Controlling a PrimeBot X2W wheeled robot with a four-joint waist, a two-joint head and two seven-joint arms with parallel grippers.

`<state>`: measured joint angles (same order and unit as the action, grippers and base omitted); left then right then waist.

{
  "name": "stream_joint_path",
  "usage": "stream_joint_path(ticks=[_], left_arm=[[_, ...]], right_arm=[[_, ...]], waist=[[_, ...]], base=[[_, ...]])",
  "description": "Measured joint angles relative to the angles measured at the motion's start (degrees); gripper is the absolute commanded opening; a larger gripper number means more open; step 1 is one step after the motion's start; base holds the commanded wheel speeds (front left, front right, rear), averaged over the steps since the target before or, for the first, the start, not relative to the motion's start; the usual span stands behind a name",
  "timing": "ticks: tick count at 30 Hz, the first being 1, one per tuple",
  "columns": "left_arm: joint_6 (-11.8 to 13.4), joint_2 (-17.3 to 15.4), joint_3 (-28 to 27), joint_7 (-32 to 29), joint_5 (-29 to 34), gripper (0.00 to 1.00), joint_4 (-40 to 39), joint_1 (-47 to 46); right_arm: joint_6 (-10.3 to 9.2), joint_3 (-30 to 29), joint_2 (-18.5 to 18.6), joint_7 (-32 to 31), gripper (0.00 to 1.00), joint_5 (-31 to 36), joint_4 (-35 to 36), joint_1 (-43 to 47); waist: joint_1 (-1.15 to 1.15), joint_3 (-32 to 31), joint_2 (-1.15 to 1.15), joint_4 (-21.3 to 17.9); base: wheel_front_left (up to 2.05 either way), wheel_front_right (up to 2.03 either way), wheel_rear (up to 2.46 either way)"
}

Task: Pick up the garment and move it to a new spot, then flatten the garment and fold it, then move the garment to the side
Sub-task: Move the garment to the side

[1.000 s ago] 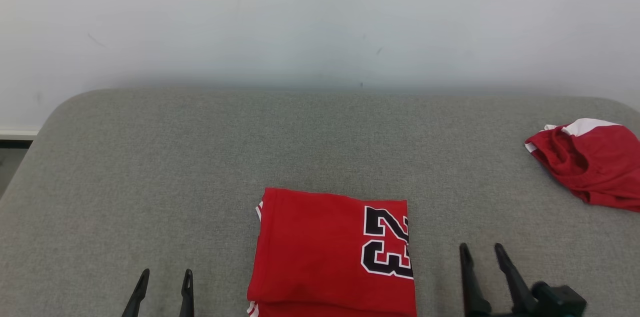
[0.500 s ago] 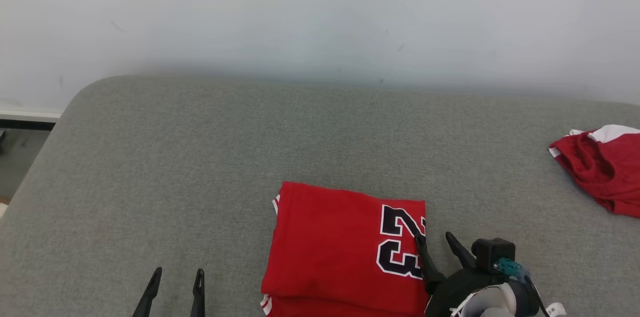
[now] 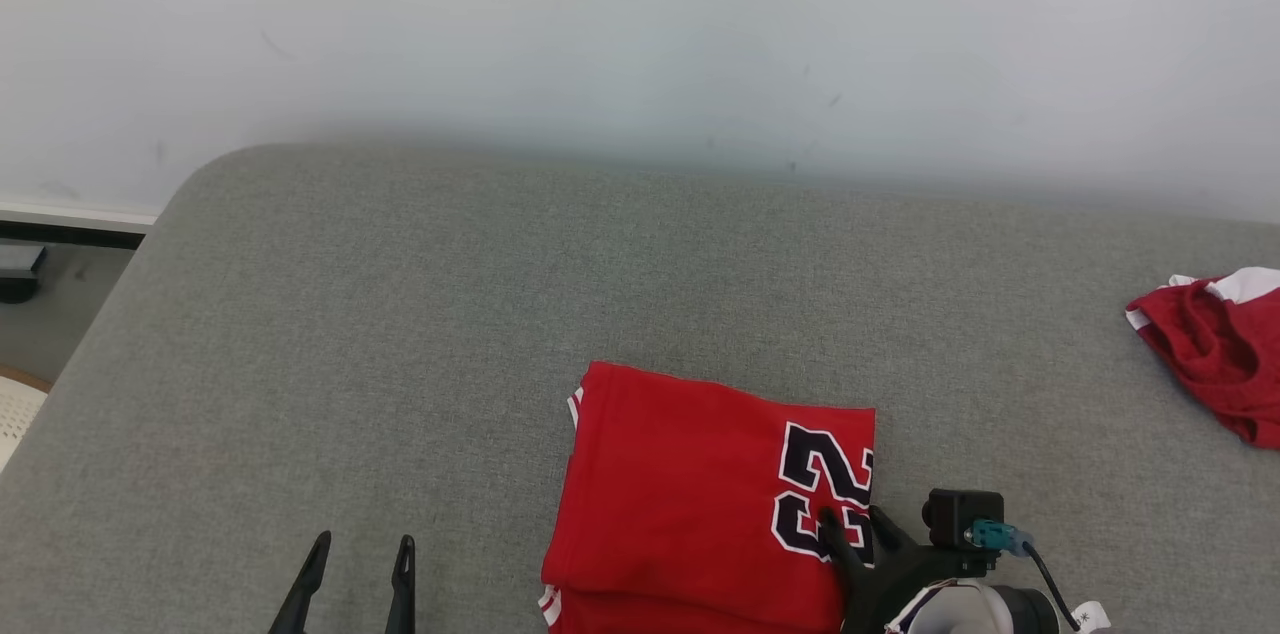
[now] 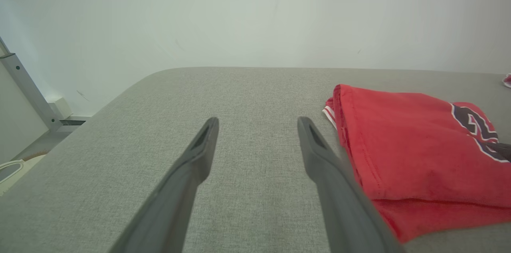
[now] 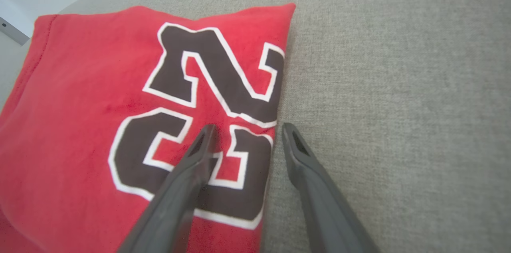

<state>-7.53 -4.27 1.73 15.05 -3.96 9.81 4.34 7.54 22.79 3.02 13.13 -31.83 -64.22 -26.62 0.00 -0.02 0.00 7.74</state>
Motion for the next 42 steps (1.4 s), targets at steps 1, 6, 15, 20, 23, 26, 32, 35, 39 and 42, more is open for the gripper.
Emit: stream_joint_path(ticks=[1, 6, 15, 20, 23, 26, 32, 35, 39, 42], left_arm=[[0.0, -0.1, 0.0, 0.0, 0.0, 1.0, 0.1, 0.0], [0.0, -0.1, -0.3, 0.0, -0.2, 1.0, 0.3, -0.2], [0.0, 0.0, -1.6, 0.0, -0.7, 1.0, -0.5, -0.7], [0.0, 0.5, -2.3, 0.0, -1.7, 1.0, -1.6, -2.6], [0.0, 0.7, -2.2, 0.0, -1.8, 1.0, -2.0, -3.8], [0.0, 0.9, -2.3, 0.0, -1.8, 1.0, -2.6, -5.1], [0.0, 1.1, -2.6, 0.0, -1.7, 1.0, -4.1, -8.1], [0.0, 1.1, -2.4, 0.0, -1.3, 1.0, -5.2, -9.6], [0.0, 0.9, -1.8, 0.0, -0.6, 1.0, -6.5, -11.3], [0.0, 0.5, -0.6, 0.0, 0.4, 1.0, -7.7, -12.8]], right_arm=[[0.0, 0.7, 0.0, 0.0, 0.0, -0.6, -0.3, -0.3], [0.01, 2.4, -0.1, 1.1, 0.0, -2.1, -2.5, -1.3], [0.01, 0.9, 2.8, 1.8, 0.0, 2.0, -2.5, -6.6], [0.01, 0.5, 6.9, 1.8, 0.0, 6.9, 1.9, -10.2], [0.01, 0.5, 9.7, 1.8, 0.0, 9.2, 3.2, -13.1], [0.01, 0.0, 13.2, 1.8, 0.0, 10.5, 4.0, -16.4], [0.01, -0.1, 19.6, 1.8, 0.0, 12.2, 4.2, -22.0], [0.01, -0.3, 22.8, 1.8, 0.0, 12.4, 4.2, -25.1], [0.01, -0.6, 26.8, 1.8, 0.0, 12.6, 4.2, -28.0], [0.01, -0.5, 29.4, 1.8, 0.0, 13.2, 4.0, -30.3]], waist=[[0.0, 0.0, 0.0, 0.0], [0.0, 0.0, 0.0, -0.1], [0.0, 1.1, 0.0, -2.3], [0.0, 3.1, 0.0, -4.2], [0.0, 4.6, 0.01, -5.4], [0.01, 6.4, 0.01, -6.6], [0.01, 10.7, 0.01, -8.6], [0.01, 13.0, 0.01, -9.5], [0.01, 15.9, 0.01, -10.4], [0.01, 18.6, 0.01, -11.0]], base=[[0.0, 0.0, 0.0], [0.0, 0.0, 0.0], [0.0, 0.0, 0.0], [0.0, 0.0, 0.0], [0.0, 0.0, 0.0], [0.0, 0.0, 0.0], [0.0, 0.0, 0.0], [0.0, 0.0, 0.0], [0.0, 0.0, 0.0], [0.0, 0.0, 0.0]])
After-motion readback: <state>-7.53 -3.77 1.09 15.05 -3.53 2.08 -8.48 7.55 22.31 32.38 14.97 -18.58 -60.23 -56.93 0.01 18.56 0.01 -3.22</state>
